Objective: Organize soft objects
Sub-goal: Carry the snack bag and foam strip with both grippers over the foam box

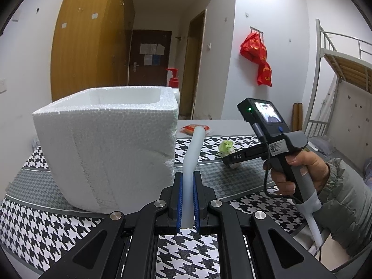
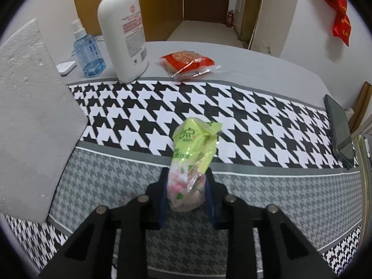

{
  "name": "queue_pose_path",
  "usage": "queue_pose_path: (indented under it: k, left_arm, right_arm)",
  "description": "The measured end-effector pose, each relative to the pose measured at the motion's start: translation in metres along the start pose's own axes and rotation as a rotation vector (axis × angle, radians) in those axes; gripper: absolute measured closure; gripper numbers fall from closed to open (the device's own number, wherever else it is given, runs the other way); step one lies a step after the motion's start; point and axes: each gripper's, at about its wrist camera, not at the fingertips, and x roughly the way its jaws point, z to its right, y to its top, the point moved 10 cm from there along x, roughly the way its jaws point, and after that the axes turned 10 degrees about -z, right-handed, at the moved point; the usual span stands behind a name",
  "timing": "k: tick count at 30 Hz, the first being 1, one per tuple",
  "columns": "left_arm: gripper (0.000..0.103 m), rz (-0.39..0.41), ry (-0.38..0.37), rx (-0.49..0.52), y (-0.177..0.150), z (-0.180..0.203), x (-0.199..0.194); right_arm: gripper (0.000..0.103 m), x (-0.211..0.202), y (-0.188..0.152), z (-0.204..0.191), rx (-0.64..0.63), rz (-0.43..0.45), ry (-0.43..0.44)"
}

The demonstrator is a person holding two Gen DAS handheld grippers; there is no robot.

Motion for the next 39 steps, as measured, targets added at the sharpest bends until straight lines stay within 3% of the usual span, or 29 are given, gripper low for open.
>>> queue_pose_path:
  k: [15, 28, 39]
  left_arm:
    - [0.095, 0.011, -0.016, 0.018, -0.002, 0.004, -0.016]
    - [0.095, 0.018, -0.046, 0.052, 0.005, 0.001, -0.034]
    - [0.095, 0.032, -0.079, 0.099, 0.012, -0.007, -0.048]
  right_arm:
    - [0.071, -0.075, -0.028, 0.008, -0.006, 0.154, -0.003]
    - [0.071, -0.148, -0.067, -0.001, 0.009, 0.380, -0.004]
    - [0.071, -0.180, -0.094, -0.020, 0.048, 0.512, -0.023]
